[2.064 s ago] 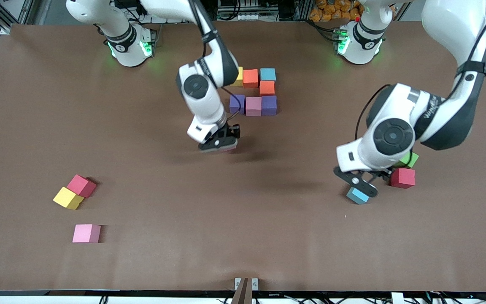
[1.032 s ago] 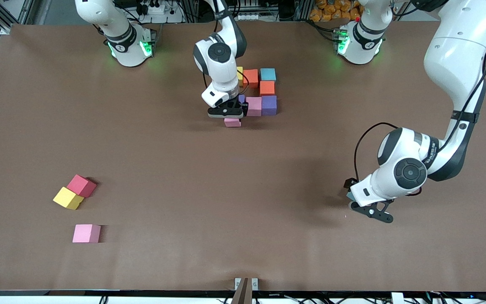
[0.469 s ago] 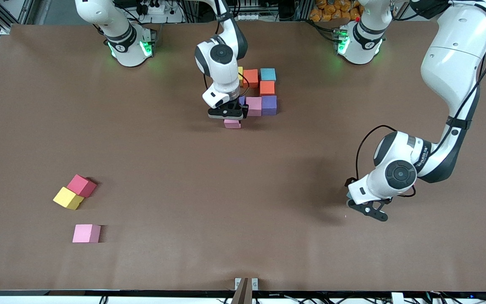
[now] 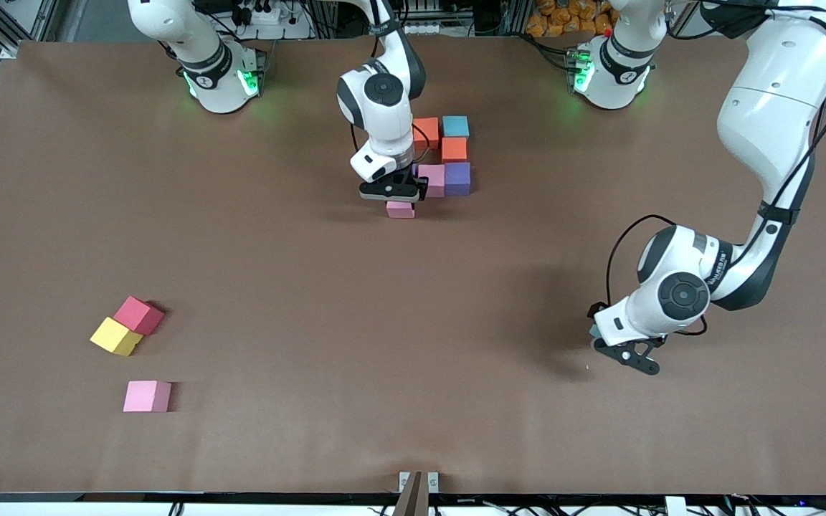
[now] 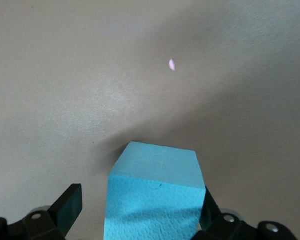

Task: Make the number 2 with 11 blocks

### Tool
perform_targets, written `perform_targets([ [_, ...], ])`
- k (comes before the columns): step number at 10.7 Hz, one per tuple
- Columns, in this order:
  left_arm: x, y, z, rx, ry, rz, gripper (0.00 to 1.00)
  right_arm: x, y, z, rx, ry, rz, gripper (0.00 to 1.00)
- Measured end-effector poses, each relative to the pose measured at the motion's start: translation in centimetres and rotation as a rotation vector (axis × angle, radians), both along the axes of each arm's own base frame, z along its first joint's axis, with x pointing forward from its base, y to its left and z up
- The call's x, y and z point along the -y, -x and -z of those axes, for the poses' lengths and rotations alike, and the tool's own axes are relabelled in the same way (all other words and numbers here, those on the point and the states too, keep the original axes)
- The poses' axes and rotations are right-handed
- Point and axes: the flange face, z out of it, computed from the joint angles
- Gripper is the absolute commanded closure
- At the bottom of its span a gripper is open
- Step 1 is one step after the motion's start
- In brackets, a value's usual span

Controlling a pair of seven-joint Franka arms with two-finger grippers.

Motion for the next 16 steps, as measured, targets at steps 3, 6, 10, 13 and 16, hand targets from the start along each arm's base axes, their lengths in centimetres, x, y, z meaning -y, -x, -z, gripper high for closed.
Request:
perform_targets([
  [3, 0.0, 0.0, 0.7, 0.002, 0.012, 0.003, 0.80, -0.1, 0.2, 0.3, 0.001, 0.005, -0.006, 0.92],
  [6, 1.1, -0.2, -0.2, 0.018, 0.029, 0.013, 0.96, -0.1, 0.2, 0.2, 0.002, 0.004, 0.003, 0.00],
  [10, 4.8, -0.3, -5.5, 0.051, 0.101, -0.010, 0.95, -0.3, 0.0, 0.0, -0.004, 0.002, 0.020, 0.00],
  [13, 10.4, 1.5, -10.2, 0.045, 0.133, -0.062, 0.95, -0.4, -1.4, -1.6, -0.044, 0.015, 0.038, 0.00],
  [16, 17.0, 4.2, -12.8, 0.037, 0.183, -0.179, 0.95, -0.3, -2.0, -2.3, -0.044, 0.013, 0.040, 0.00],
])
